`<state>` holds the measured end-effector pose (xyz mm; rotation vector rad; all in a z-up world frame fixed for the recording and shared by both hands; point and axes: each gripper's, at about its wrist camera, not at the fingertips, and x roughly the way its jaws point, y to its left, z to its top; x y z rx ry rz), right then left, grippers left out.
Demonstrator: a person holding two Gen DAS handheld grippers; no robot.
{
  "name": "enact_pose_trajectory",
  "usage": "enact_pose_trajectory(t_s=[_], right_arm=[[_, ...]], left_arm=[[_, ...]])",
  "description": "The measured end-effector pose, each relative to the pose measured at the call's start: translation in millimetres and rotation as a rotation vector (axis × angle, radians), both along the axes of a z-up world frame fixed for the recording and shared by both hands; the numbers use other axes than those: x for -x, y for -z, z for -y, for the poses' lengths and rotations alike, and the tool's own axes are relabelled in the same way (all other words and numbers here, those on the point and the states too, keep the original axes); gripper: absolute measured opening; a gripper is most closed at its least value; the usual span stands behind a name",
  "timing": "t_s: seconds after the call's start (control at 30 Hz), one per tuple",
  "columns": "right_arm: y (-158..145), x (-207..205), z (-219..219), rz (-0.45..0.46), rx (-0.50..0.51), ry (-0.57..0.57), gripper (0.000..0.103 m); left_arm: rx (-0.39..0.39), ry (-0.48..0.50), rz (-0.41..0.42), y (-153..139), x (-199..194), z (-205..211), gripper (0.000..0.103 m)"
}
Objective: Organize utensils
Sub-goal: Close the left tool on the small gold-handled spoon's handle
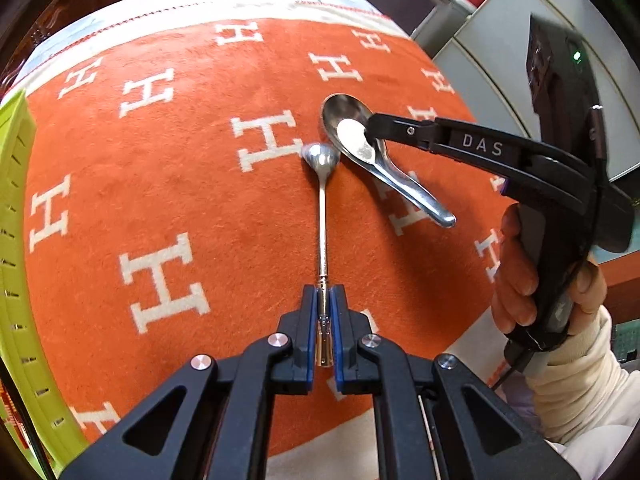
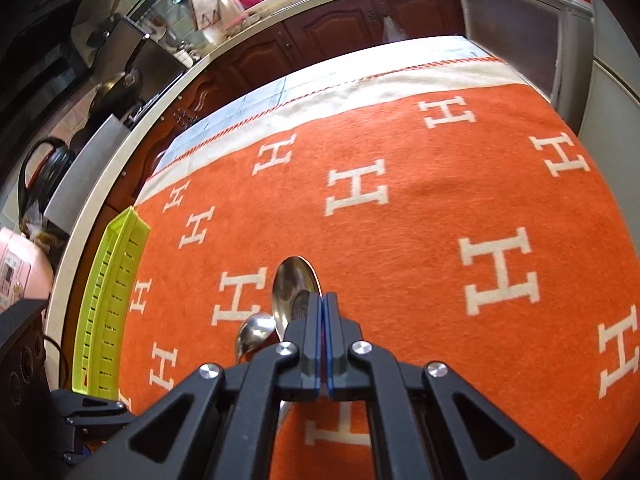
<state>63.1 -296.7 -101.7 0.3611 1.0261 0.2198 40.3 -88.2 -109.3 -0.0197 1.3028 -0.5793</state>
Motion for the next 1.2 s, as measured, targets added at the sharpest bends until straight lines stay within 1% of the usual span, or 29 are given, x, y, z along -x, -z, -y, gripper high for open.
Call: enact_pose_trajectory(t_s=[0.13, 0.2, 0.33, 0.43, 0.6, 0.67, 0.7, 0.8, 1.0, 1.2], right_arm=[[-4, 3, 3, 0.006, -0.024, 0.015, 0.000], [-8, 5, 0, 0.016, -0.013, 0.013, 0.000], [-13, 9, -7, 0.025, 0.001, 0.002, 0.000], [-13, 13, -7, 0.021, 0.003, 0.002, 0.000], [-9, 19, -6, 0.009, 0.001, 0.004, 0.000], [-7, 19, -5, 0.003, -0.003, 0.005, 0.000], [-7, 20, -5, 0.002, -0.005, 0.005, 0.000], [-8, 20, -4, 0.003, -0.009, 0.004, 0.000], [-9, 24, -3, 0.010, -0.018, 0.006, 0.001], [-10, 32, 3, 0.006, -0.033, 0.015, 0.001]], left_arm=[[0.028, -0.037, 0.031, -11, 3, -16, 0.004], [0.032, -0.047, 0.037, -15, 4, -23, 0.004], [0.018, -0.056, 0.025, -10, 8, -32, 0.004], [0.012, -0.041, 0.012, -6, 10, -36, 0.004], [0.028, -0.021, -0.011, 1, 5, -35, 0.005], [0.049, -0.007, -0.030, 3, 2, -34, 0.017], [0.057, -0.011, -0.036, 3, 0, -35, 0.019], [0.080, -0.028, -0.051, 3, -7, -38, 0.019], [0.133, -0.064, -0.077, 5, -37, -39, 0.019], [0.179, -0.085, -0.155, 17, -65, -29, 0.019]])
